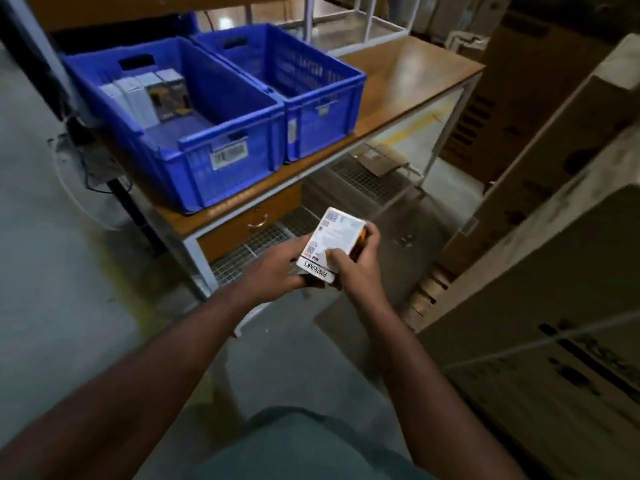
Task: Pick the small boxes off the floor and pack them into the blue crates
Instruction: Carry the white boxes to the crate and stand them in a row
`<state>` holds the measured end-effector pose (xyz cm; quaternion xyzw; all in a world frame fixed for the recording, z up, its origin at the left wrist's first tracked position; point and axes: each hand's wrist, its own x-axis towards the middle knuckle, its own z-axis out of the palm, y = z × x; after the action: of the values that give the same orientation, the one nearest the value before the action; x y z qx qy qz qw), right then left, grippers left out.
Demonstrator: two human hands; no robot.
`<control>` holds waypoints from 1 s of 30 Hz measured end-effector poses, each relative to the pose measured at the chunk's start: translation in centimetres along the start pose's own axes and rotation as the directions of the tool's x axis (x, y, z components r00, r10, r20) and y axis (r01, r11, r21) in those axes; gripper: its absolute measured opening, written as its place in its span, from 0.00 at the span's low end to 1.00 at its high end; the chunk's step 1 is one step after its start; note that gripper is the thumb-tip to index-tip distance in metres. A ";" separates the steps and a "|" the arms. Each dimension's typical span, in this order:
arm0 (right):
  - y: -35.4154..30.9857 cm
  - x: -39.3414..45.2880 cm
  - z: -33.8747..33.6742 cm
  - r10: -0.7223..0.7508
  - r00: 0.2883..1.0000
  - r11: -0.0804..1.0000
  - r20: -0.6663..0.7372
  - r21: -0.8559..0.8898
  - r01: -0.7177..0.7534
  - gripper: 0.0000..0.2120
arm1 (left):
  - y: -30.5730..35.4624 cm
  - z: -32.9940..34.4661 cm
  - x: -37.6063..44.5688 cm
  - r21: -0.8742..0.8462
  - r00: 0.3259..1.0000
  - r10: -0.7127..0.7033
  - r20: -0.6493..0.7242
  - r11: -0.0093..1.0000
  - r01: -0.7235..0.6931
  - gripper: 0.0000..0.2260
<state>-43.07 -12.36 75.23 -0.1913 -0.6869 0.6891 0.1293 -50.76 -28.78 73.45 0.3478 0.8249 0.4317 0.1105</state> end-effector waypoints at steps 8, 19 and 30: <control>-6.3 11.7 5.5 -0.230 0.973 0.968 0.030 0.111 0.225 0.22 | -3.2 -9.0 7.5 0.027 0.950 -0.010 -0.312 0.999 0.019 0.48; -15.8 32.0 12.6 -0.468 0.803 0.879 0.368 0.102 0.466 0.17 | -4.9 -21.4 22.4 0.335 0.828 -0.053 -0.558 0.899 0.283 0.49; -15.7 45.0 25.9 -0.437 0.743 0.786 0.507 -0.185 0.589 0.33 | -17.1 -29.8 24.6 0.365 0.706 -0.286 -0.647 0.697 0.617 0.40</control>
<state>-96.00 -15.46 86.53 0.1494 -0.8298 0.5231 0.1246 -91.34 -37.84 80.85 0.0021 0.9698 0.2080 -0.1273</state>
